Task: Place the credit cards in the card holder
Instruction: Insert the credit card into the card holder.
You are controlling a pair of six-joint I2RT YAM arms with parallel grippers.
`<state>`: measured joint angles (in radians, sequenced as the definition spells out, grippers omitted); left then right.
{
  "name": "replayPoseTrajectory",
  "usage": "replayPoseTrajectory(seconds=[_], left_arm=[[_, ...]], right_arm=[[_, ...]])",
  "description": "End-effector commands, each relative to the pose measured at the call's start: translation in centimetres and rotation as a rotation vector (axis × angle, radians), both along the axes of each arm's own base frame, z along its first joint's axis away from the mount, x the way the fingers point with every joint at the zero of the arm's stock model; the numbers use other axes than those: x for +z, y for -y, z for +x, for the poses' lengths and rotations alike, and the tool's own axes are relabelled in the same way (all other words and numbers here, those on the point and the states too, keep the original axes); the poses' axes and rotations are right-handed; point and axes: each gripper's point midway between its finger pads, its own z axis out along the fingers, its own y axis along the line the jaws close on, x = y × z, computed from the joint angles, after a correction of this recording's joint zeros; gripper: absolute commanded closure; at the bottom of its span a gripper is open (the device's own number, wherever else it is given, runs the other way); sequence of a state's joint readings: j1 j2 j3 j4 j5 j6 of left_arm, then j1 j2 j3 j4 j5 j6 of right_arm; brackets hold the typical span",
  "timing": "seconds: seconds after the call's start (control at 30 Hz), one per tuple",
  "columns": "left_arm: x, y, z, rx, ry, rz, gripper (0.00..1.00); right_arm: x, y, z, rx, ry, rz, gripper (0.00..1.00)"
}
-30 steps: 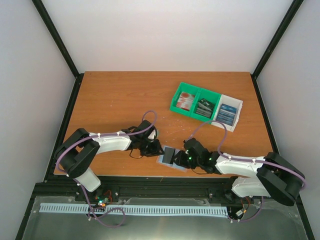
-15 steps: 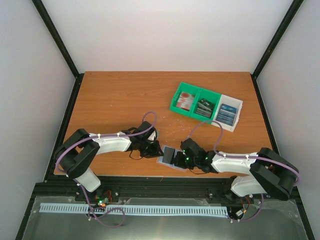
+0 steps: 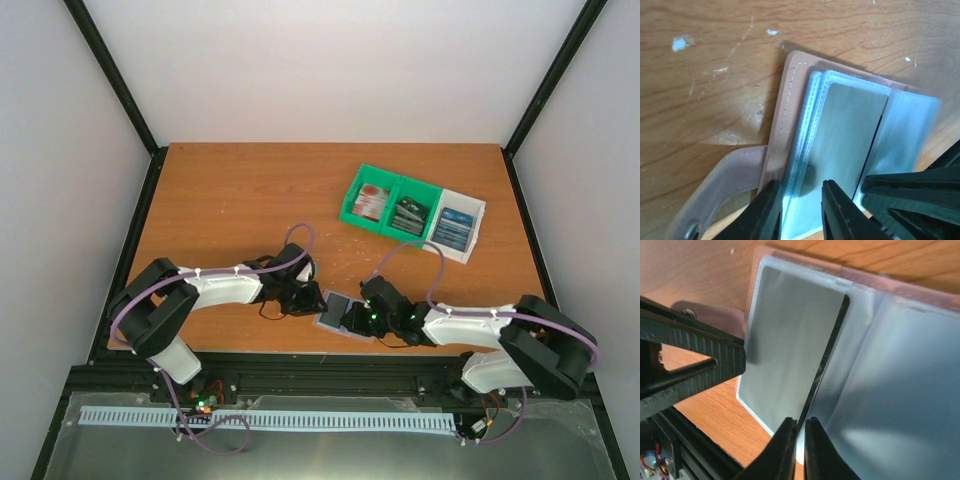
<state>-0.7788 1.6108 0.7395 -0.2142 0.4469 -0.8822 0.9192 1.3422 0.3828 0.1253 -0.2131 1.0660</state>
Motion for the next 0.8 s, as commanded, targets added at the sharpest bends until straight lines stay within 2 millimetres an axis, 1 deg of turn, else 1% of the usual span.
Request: replayPoseTrajectory(seconds=[0.0, 0.13, 0.27, 0.3, 0.4, 0.47, 0.53, 0.6, 0.7, 0.77], left_arm=[[0.6, -0.4, 0.1, 0.012, 0.028, 0.054, 0.73], [2.8, 0.2, 1.2, 0.003, 0.098, 0.029, 0.61], [5.0, 0.8, 2.2, -0.007, 0.167, -0.005, 0.52], [5.6, 1.0, 2.4, -0.008, 0.187, -0.015, 0.48], [7.3, 1.0, 3.2, 0.007, 0.253, -0.032, 0.35], [8.1, 0.7, 3.9, 0.021, 0.294, -0.025, 0.26], [8.8, 0.3, 4.5, 0.035, 0.327, -0.013, 0.2], [9.5, -0.1, 5.2, 0.054, 0.351, -0.004, 0.14], [10.5, -0.9, 6.5, 0.08, 0.379, -0.019, 0.07], [11.1, -1.3, 7.2, 0.084, 0.4, -0.032, 0.01]], right_arm=[[2.0, 1.8, 0.7, -0.028, 0.089, -0.084, 0.89], [5.3, 4.7, 1.8, -0.054, 0.198, -0.172, 0.79], [7.8, 8.5, 3.1, -0.113, 0.267, -0.302, 0.73], [8.6, 9.2, 3.4, -0.12, 0.28, -0.326, 0.71], [10.7, 12.3, 4.9, -0.181, 0.326, -0.446, 0.66], [12.4, 14.0, 6.1, -0.198, 0.362, -0.522, 0.59], [14.2, 15.4, 7.7, -0.209, 0.404, -0.583, 0.51], [15.6, 17.1, 9.4, -0.234, 0.433, -0.649, 0.45], [16.8, 20.1, 12.3, -0.281, 0.444, -0.727, 0.36], [17.4, 21.3, 14.1, -0.288, 0.459, -0.747, 0.33]])
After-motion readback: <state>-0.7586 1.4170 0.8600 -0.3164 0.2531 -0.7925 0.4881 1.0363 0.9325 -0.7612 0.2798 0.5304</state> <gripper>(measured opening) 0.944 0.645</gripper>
